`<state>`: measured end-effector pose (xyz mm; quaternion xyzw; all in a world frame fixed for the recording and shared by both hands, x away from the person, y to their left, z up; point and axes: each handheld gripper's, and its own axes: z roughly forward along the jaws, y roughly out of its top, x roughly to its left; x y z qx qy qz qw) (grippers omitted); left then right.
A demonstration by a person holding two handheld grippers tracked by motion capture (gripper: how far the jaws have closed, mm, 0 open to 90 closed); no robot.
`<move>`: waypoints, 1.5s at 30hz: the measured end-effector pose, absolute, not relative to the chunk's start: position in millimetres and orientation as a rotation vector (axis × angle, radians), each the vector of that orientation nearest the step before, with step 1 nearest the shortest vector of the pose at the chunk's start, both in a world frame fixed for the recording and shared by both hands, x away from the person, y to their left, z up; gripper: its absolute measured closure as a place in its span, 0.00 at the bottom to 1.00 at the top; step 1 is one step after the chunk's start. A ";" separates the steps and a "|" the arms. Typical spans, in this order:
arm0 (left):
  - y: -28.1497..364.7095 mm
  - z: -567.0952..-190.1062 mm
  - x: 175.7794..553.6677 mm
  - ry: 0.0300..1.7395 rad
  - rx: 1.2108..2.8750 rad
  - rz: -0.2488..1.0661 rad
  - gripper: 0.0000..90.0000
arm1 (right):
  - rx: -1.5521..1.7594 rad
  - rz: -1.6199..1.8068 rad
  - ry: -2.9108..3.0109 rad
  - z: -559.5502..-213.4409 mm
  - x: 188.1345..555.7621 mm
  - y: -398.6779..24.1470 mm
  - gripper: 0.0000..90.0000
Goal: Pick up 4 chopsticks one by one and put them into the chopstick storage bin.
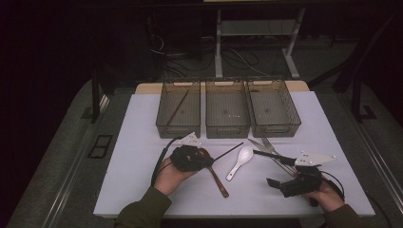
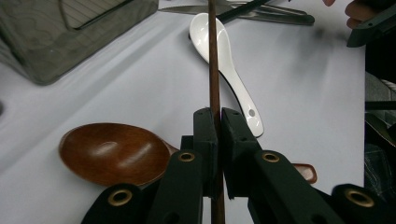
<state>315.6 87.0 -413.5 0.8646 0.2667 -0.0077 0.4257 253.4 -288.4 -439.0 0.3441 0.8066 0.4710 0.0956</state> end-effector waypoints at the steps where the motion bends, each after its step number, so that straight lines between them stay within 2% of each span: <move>1: 88.3 -413.0 316.2 0.669 2.160 -0.018 0.93 | 1.020 1.397 2.391 -439.0 253.4 -288.3 0.02; 31: 134.4 -393.4 337.6 0.762 2.072 0.084 0.93 | 1.032 1.402 2.387 -439.2 254.5 -289.0 0.02; 45: 140.5 -385.0 354.0 0.784 2.061 0.123 0.93 | 1.033 1.393 2.389 -439.9 255.1 -288.4 0.02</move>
